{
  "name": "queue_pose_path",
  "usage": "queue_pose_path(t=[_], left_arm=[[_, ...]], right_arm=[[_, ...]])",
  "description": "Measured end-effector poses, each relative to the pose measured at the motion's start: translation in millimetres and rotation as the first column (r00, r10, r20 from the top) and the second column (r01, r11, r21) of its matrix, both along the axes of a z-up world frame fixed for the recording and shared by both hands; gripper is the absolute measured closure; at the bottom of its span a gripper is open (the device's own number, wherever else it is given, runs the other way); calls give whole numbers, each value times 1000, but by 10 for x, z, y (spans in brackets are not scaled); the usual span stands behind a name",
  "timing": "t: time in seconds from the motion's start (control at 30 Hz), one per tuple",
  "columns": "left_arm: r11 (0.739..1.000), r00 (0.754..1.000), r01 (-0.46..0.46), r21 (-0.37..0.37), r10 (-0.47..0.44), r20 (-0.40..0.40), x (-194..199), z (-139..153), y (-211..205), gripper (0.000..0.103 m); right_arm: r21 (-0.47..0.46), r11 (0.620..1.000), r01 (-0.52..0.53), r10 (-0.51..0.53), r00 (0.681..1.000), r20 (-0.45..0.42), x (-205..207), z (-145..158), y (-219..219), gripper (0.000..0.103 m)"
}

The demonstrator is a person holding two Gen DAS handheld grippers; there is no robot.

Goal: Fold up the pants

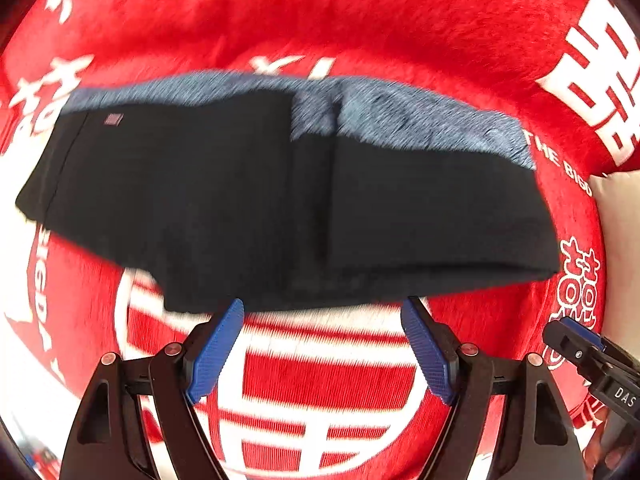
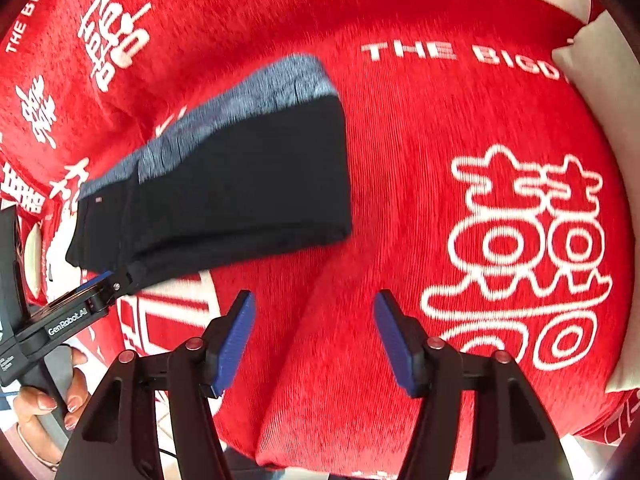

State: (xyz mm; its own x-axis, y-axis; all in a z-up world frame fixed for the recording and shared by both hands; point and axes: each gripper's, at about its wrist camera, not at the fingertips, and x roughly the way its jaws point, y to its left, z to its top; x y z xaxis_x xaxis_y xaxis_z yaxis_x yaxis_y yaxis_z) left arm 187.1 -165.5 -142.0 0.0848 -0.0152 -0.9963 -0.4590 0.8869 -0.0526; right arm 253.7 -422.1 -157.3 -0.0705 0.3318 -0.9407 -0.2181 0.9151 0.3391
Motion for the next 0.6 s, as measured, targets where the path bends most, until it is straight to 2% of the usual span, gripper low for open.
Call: queue_pose_path(t=[0.33,0.5,0.6], left_arm=[[993,993,-114,4,114,23,-382,42,307,22],[991,990,-130,-17,130,49,-550,18,700,22],[993,991,-121,-11,121,59,-667,47,898,22]], right_arm=[[-13,999,-31,31,999,29,-179,38,227,37],[-27,998,-57,60,989,137,-232,197,721,37],[-37,994,-104,109,971,211,-156,272,1201,37]])
